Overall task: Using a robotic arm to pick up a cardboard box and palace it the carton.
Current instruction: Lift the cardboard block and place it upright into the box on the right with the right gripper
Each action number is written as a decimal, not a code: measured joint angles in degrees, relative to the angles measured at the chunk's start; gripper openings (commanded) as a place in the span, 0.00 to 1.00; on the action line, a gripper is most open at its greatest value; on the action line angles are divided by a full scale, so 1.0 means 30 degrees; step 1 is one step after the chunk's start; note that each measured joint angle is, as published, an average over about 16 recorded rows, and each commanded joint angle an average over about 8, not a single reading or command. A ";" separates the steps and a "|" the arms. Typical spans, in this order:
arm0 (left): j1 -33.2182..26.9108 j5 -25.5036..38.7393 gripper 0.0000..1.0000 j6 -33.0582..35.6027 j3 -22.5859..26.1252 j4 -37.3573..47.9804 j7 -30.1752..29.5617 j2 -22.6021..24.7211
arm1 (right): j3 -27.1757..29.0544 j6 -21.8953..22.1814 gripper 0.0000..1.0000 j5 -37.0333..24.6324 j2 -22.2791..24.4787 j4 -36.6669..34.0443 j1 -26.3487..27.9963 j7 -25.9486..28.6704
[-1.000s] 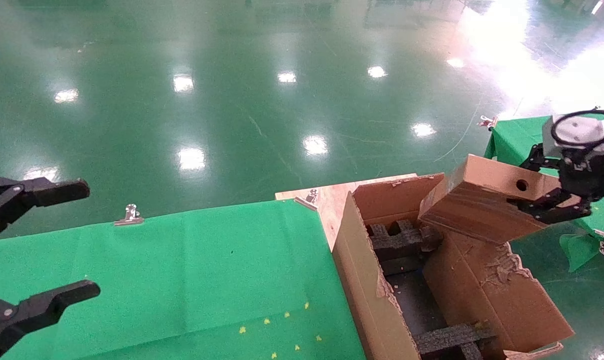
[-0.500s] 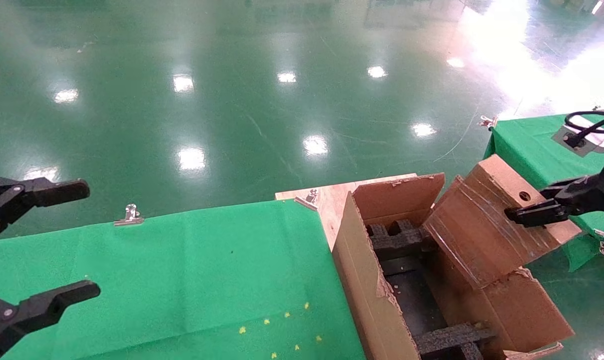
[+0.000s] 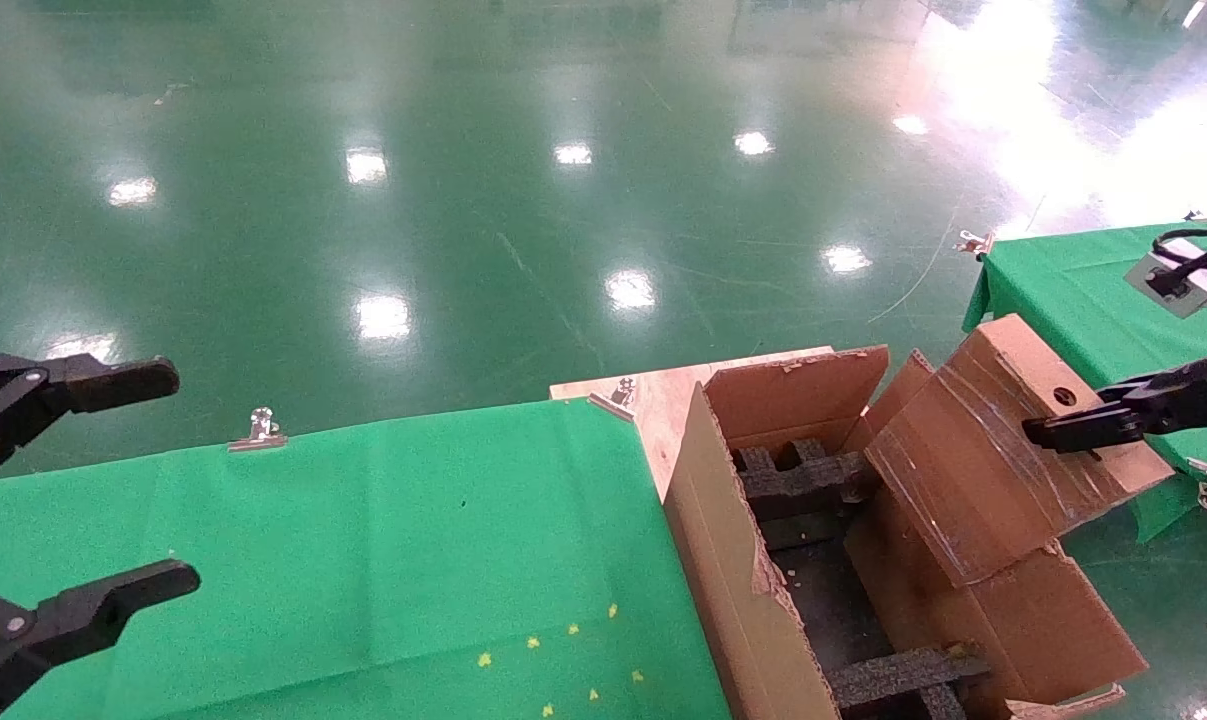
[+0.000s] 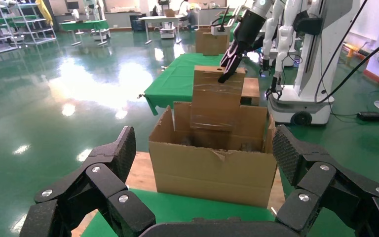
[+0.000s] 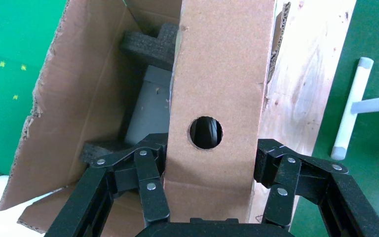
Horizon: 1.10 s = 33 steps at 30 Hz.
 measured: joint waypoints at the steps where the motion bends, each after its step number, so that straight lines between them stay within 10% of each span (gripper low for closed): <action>1: 0.0000 0.0000 1.00 0.0000 0.0000 0.0000 0.0000 0.0000 | -0.0015 0.0070 0.00 -0.0006 -0.0034 0.0036 -0.0082 0.0063; 33: 0.0000 -0.0001 1.00 -0.0001 0.0001 0.0001 0.0001 -0.0001 | -0.0759 0.7582 0.00 0.0144 0.0576 0.6131 -0.5264 0.6477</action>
